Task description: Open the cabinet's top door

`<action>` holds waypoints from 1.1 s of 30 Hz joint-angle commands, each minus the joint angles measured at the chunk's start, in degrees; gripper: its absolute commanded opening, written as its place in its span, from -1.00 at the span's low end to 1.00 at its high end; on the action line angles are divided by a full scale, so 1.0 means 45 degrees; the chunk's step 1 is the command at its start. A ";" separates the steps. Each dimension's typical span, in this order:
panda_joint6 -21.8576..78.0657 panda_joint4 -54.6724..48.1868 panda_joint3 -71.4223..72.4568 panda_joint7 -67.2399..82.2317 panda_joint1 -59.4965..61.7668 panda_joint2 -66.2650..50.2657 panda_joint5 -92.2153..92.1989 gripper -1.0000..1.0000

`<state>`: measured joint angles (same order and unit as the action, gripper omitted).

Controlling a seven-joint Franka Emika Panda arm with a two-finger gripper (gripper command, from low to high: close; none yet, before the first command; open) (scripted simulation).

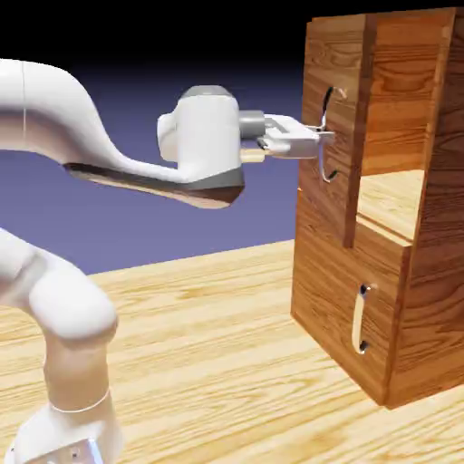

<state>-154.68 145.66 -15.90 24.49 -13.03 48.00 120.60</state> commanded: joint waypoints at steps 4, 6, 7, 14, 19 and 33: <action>0.1248 0.0993 0.1506 0.1134 0.0684 0.1016 -0.2221 -1.00; 0.1991 0.1405 0.2252 0.1650 0.0851 0.1505 -0.3328 -1.00; 0.2388 0.1586 0.2637 0.1886 0.0906 0.1735 -0.3882 -1.00; 0.5757 0.2226 0.5646 0.3096 0.0834 0.2853 -0.7732 -1.00; 0.8405 0.1852 0.7953 0.3405 0.0766 0.2818 -1.0124 -1.00; 1.5629 -0.2375 1.4411 0.3107 0.3377 0.0221 -1.4707 -1.00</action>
<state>-84.28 134.96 48.93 38.47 2.16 49.00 54.40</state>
